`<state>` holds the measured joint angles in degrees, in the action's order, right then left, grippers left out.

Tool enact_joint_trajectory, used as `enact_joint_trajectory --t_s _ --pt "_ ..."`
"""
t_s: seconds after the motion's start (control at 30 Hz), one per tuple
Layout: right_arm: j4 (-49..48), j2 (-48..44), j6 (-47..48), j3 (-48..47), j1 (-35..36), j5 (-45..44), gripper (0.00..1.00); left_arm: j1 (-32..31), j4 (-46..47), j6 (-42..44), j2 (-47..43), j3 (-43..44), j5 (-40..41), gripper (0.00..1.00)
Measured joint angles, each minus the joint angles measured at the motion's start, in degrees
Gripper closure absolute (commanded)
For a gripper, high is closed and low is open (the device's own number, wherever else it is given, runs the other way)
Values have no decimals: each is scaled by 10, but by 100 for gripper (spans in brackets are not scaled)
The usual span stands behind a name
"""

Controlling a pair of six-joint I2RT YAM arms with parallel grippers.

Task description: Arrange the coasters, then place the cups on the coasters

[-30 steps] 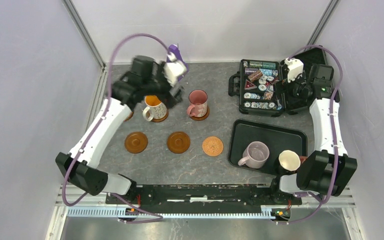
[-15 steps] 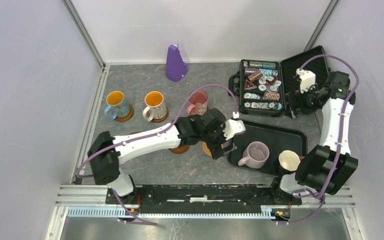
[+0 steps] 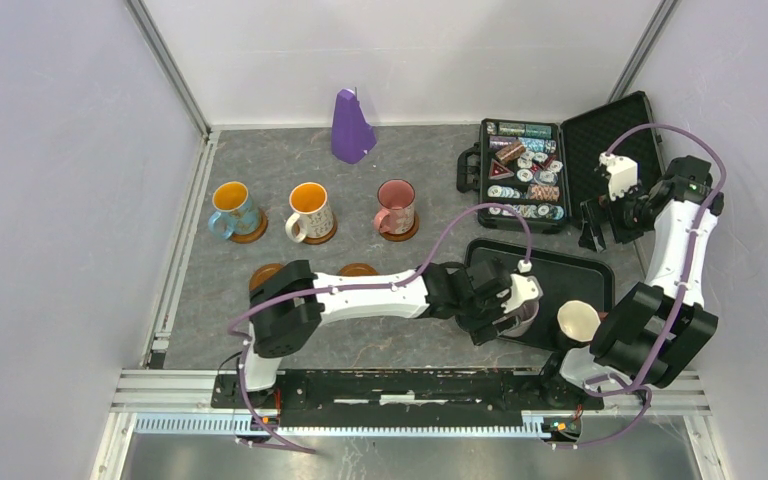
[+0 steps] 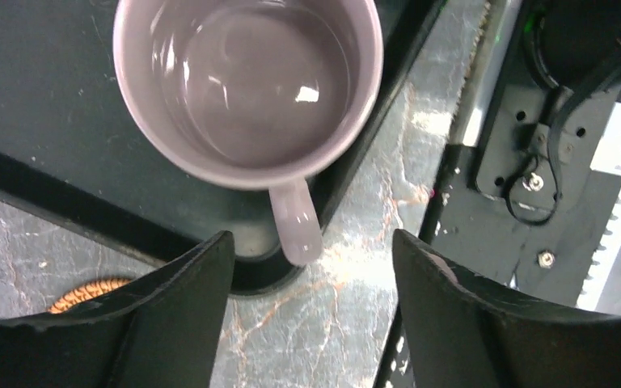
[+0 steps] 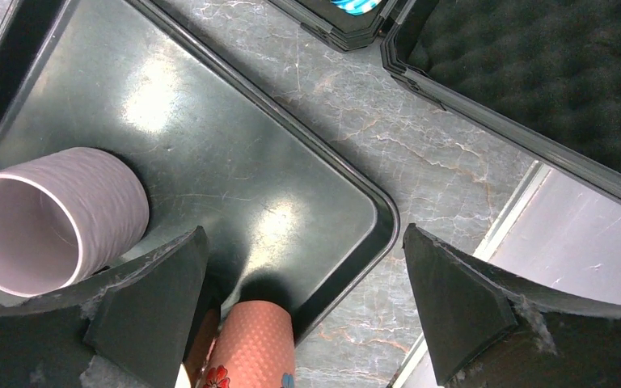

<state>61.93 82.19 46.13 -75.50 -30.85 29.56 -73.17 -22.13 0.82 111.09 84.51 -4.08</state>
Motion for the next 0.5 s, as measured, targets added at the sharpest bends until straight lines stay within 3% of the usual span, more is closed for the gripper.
enact_joint_trajectory --t_s 0.3,0.5 --pt "8 0 23 2 -5 4 2 -1 8 -14 69 53 46 53" --pt "12 -1 33 8 -10 4 2 -1 8 -13 88 58 70 55"
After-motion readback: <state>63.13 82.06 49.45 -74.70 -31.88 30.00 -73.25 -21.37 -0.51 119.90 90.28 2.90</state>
